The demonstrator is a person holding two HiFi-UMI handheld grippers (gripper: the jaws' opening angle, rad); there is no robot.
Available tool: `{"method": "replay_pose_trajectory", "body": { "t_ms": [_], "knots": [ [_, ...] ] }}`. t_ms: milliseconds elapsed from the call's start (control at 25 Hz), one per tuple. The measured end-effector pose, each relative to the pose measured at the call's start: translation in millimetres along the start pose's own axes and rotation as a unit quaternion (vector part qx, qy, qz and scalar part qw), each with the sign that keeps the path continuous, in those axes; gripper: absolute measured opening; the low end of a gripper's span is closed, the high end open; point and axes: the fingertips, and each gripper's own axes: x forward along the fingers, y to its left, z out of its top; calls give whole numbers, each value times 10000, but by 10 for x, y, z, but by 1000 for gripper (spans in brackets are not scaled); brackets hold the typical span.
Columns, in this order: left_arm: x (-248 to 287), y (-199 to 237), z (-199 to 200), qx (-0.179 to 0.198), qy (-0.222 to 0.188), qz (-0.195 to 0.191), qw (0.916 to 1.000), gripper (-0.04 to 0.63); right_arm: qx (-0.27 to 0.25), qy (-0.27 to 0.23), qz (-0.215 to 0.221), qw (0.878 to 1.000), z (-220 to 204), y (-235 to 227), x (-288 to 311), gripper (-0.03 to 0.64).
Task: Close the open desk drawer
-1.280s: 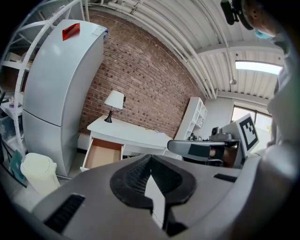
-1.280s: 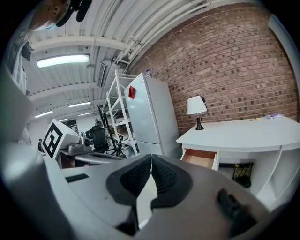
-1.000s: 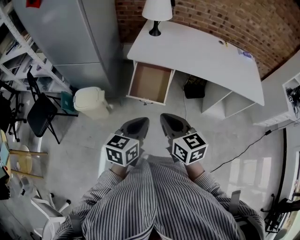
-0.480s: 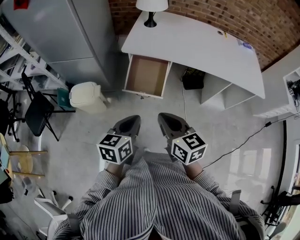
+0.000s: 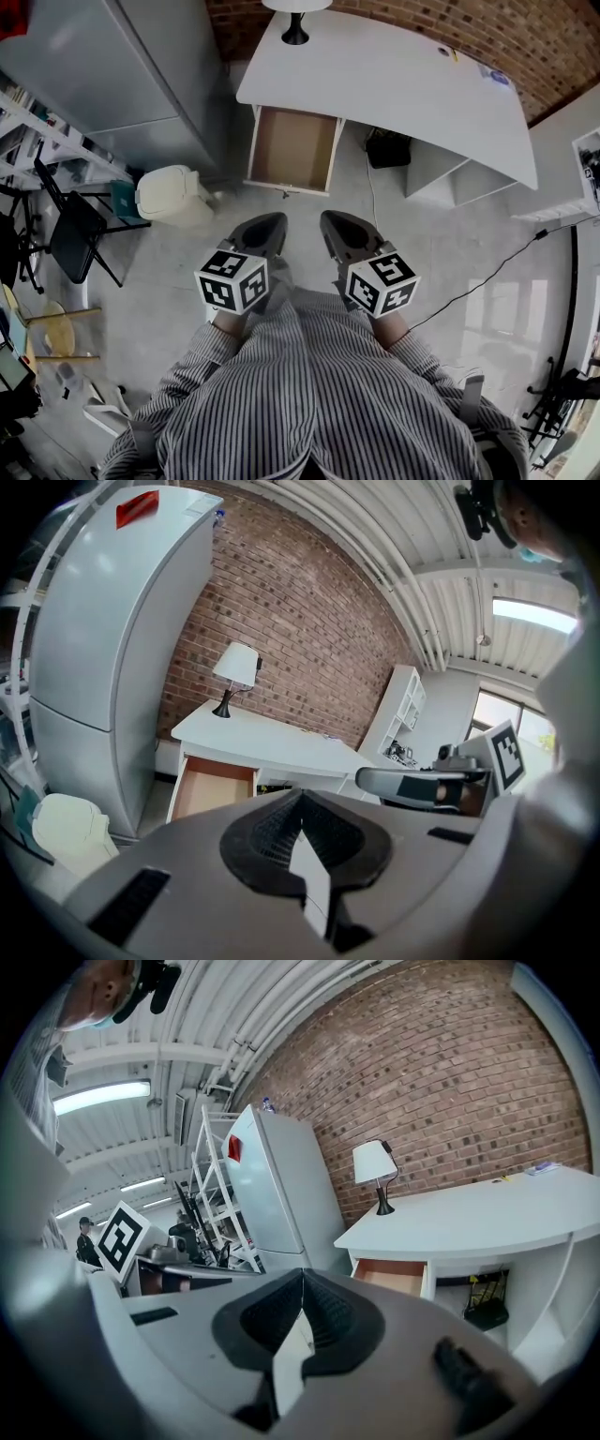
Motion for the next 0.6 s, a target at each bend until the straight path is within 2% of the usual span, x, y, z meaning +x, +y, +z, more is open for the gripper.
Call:
{"method": "replay_pose_trajectory", "body": {
  "t_ms": [360,600],
  "knots": [
    [419,518,459,119,171,-261,9994,12,165,31,-127,9998,301,-260,707,17],
    [688,875,731,244,343,-517,9978,12,342,-33,-392,9986,466,-463,1131,17]
  ]
}}
